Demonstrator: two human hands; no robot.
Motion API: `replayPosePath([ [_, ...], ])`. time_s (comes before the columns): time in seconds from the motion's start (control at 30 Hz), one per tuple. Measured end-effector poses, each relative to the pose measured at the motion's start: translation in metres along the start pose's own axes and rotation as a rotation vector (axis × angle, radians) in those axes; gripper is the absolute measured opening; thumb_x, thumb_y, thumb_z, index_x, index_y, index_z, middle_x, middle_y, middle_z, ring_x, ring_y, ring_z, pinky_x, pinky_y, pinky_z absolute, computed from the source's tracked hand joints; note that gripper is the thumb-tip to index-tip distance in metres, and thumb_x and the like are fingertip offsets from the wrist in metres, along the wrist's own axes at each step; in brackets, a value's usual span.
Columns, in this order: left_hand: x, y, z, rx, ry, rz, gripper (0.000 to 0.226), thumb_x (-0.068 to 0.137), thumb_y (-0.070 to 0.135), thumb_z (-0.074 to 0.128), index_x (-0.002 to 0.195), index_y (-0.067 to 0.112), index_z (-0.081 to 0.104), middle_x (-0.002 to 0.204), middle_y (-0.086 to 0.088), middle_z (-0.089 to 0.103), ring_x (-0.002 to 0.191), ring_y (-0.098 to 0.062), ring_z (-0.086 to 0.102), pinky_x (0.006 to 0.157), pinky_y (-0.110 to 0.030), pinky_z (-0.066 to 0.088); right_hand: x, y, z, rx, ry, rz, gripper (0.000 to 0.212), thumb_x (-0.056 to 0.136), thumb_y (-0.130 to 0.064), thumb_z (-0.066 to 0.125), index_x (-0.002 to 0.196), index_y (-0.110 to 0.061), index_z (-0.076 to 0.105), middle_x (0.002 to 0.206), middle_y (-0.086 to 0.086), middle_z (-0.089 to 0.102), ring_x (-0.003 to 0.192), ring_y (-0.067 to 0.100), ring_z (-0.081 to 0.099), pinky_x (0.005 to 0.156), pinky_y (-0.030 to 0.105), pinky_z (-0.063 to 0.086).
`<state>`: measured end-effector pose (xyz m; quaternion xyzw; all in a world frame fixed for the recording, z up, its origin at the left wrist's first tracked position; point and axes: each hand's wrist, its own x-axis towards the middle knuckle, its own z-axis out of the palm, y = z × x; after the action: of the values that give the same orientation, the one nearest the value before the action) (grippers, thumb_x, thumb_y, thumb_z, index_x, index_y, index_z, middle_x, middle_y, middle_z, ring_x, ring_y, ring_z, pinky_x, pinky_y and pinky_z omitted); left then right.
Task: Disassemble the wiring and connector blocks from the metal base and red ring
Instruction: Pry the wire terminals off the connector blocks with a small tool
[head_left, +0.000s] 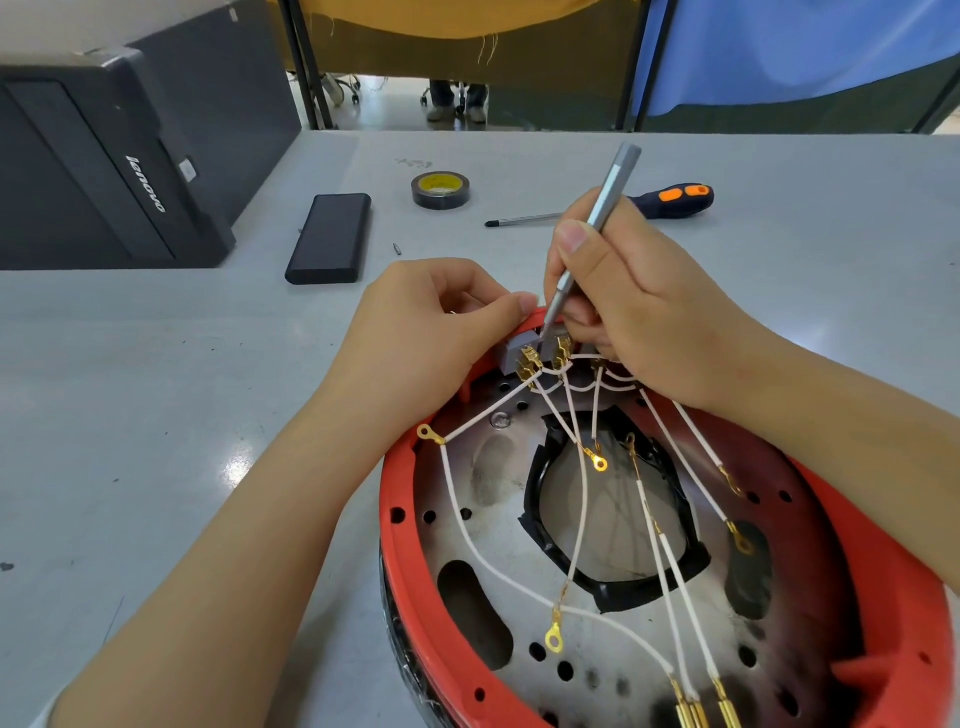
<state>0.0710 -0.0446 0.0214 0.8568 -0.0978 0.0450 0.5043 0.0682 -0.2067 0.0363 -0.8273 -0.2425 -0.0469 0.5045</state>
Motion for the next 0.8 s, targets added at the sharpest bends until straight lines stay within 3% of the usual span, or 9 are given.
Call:
replayPosePath([
  [0.33,-0.0001,-0.0007,0.0,-0.007,-0.002,0.007,0.022,0.083,0.039,0.066,0.07,0.023,0.069,0.061,0.002,0.065,0.046,-0.007,0.053,0.043,-0.009,0.038,-0.0062,0.0009,0.0019,-0.175,-0.032,-0.138,0.017,0.103,-0.019,0.032,0.088,-0.024,0.039,0.062,-0.01,0.04,0.055,0.003,0.045,0.057,0.012,0.039],
  [0.6,0.0001,-0.0004,0.0002,-0.009,0.001,0.003,0.023,0.082,0.041,0.067,0.069,0.022,0.069,0.052,0.008,0.06,0.04,-0.003,0.047,0.04,-0.007,0.033,0.0023,-0.0008,0.0023,-0.104,-0.046,-0.005,0.021,0.103,-0.019,0.032,0.084,-0.024,0.041,0.058,-0.022,0.051,0.052,-0.001,0.047,0.053,0.013,0.038],
  [0.8,0.0,-0.001,0.0004,-0.004,0.003,0.0,0.023,0.082,0.043,0.067,0.069,0.024,0.069,0.058,0.005,0.064,0.044,-0.004,0.049,0.041,-0.008,0.035,0.0034,-0.0008,0.0021,-0.058,-0.037,0.036,0.022,0.104,-0.021,0.032,0.084,-0.022,0.042,0.061,-0.011,0.043,0.048,0.002,0.041,0.05,0.017,0.036],
])
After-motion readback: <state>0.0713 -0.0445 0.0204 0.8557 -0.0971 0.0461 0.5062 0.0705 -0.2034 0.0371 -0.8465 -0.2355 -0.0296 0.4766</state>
